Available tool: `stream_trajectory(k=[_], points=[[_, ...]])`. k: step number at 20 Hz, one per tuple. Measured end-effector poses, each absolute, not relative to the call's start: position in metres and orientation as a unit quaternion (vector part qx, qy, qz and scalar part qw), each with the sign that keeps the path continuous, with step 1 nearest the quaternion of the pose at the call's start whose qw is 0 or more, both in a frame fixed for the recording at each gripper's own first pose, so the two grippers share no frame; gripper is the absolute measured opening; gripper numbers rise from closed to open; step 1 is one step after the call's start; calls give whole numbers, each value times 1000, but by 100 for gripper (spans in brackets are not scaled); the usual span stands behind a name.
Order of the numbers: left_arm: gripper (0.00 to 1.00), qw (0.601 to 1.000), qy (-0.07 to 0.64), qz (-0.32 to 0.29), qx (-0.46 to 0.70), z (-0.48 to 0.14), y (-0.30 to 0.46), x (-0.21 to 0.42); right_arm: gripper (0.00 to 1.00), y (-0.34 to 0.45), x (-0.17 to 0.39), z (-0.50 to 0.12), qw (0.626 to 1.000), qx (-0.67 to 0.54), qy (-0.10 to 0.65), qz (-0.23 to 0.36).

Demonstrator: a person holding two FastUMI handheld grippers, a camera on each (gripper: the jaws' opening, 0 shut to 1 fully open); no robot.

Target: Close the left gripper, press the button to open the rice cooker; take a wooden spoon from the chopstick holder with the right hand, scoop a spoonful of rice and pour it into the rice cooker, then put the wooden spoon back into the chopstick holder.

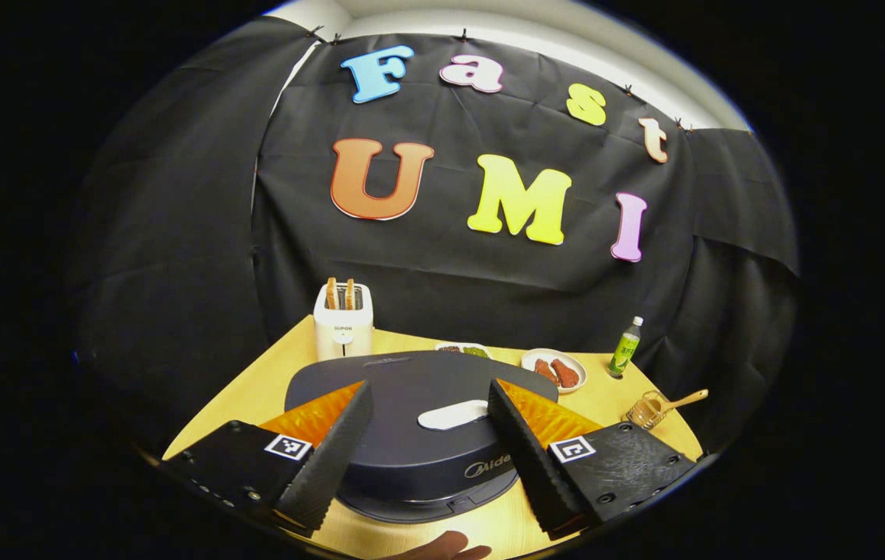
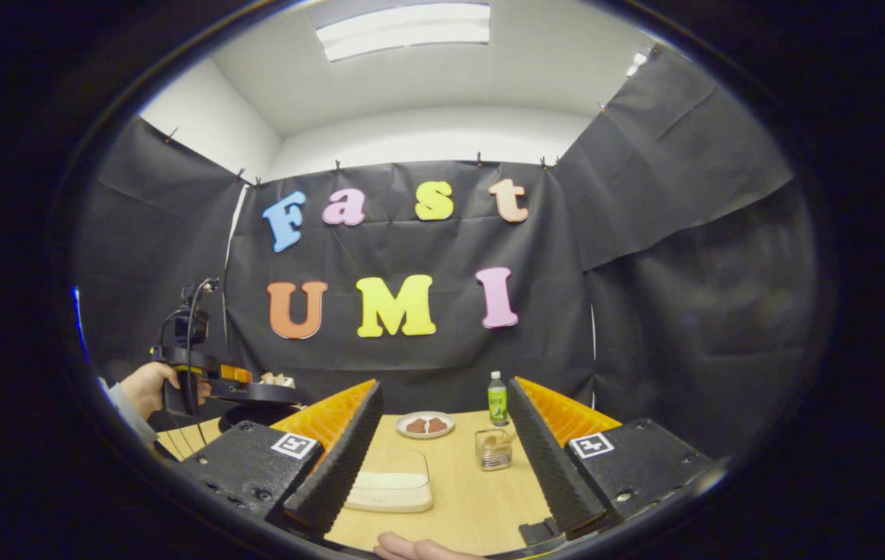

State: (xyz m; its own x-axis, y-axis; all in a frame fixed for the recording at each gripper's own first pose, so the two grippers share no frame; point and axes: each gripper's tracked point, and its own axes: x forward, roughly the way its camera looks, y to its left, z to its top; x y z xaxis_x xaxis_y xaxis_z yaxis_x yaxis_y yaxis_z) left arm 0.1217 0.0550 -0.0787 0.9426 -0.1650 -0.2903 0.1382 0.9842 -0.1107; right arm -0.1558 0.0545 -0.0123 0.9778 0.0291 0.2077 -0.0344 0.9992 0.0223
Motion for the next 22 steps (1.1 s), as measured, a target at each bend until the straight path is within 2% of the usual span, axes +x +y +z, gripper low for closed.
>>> stream_trajectory(k=[4, 10, 12, 22], points=[[97, 988, 144, -60, -25, -96, 51, 115, 100, 64, -158, -11, 994, 14, -111, 22], [97, 983, 178, -25, 27, -148, 44, 103, 100, 71, -159, -18, 994, 11, -107, 31], [97, 987, 158, -16, 34, -146, 45, 101, 100, 75, -159, -19, 993, 0, -109, 38], [98, 988, 152, -5, 27, -159, 30, 78, 100, 66, -155, -28, 995, 2, -96, 26]])
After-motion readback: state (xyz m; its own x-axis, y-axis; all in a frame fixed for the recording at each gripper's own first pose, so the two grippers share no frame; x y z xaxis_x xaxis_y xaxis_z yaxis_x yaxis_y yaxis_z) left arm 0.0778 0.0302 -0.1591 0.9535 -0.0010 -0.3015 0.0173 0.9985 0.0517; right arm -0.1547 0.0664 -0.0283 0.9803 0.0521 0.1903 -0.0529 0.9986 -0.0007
